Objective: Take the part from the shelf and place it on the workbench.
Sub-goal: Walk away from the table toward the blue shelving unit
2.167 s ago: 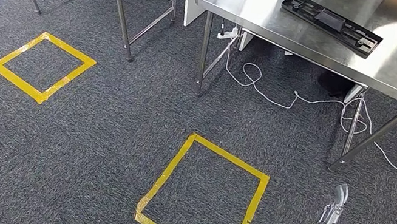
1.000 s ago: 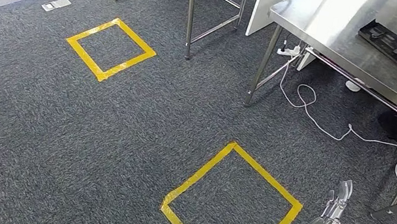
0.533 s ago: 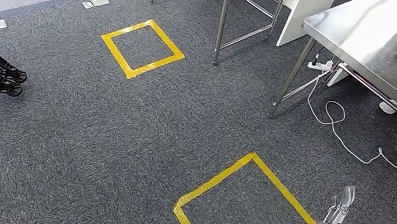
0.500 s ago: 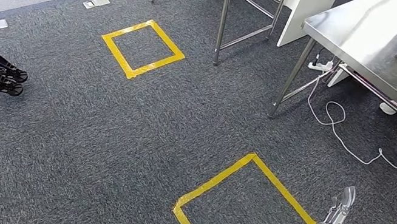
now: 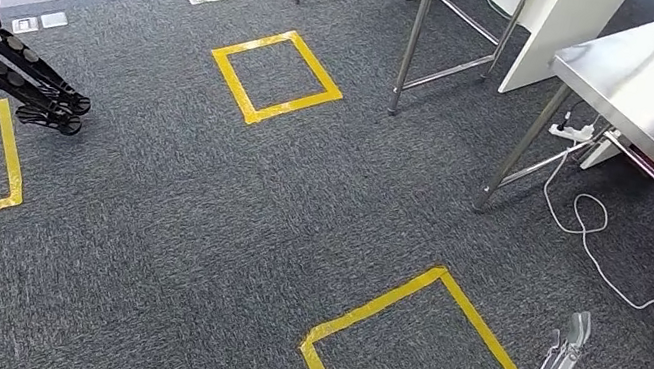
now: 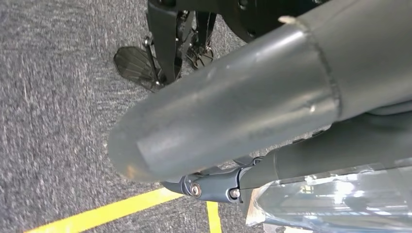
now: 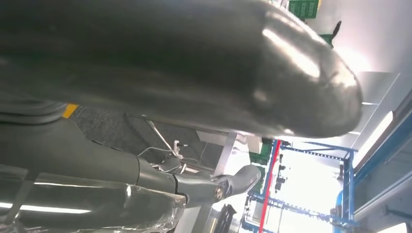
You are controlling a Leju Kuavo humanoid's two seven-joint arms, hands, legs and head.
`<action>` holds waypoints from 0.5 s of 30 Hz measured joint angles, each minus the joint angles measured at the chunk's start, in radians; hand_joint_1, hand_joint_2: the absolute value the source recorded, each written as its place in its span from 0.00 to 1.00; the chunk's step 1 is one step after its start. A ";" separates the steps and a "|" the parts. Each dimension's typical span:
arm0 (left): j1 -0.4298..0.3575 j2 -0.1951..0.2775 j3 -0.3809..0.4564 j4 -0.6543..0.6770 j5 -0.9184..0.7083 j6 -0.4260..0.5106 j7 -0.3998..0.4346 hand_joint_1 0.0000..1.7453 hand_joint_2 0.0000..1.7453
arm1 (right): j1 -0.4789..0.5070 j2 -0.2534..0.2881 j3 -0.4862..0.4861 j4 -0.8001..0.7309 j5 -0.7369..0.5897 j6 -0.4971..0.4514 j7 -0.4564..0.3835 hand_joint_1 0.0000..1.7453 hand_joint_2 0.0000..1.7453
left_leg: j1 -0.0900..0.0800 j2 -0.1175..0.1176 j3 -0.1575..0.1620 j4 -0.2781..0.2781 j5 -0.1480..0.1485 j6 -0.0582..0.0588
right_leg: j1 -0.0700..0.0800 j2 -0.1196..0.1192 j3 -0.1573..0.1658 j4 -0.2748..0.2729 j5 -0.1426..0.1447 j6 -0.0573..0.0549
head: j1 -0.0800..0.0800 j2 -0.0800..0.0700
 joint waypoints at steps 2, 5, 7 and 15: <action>0.000 0.000 -0.005 0.000 -0.005 -0.002 0.001 0.00 0.00 | 0.004 -0.001 -0.006 -0.005 0.001 0.001 -0.006 0.00 0.00 | 0.004 -0.016 0.003 -0.011 0.009 0.015 | -0.003 0.032 -0.020 0.047 -0.030 0.003 | 0.002 0.000; -0.001 0.000 -0.010 0.000 -0.009 -0.007 0.002 0.00 0.00 | 0.017 -0.002 -0.023 -0.007 -0.001 0.002 -0.012 0.00 0.00 | 0.004 -0.043 -0.001 -0.013 0.014 0.024 | -0.012 0.079 -0.112 0.233 -0.110 -0.006 | 0.007 0.000; 0.000 0.000 -0.012 0.000 -0.009 -0.010 0.000 0.00 0.00 | 0.023 -0.002 -0.031 -0.007 -0.003 0.003 -0.015 0.00 0.00 | 0.004 -0.065 -0.002 -0.012 0.015 0.024 | -0.017 0.083 -0.140 0.284 -0.115 0.007 | 0.007 0.000; 0.003 0.001 -0.012 0.000 0.016 -0.022 -0.029 0.00 0.00 | 0.024 -0.003 -0.040 -0.006 -0.005 0.003 -0.027 0.00 0.00 | 0.006 -0.126 -0.013 0.007 0.013 -0.010 | -0.026 0.107 -0.021 0.022 0.003 0.013 | 0.006 0.000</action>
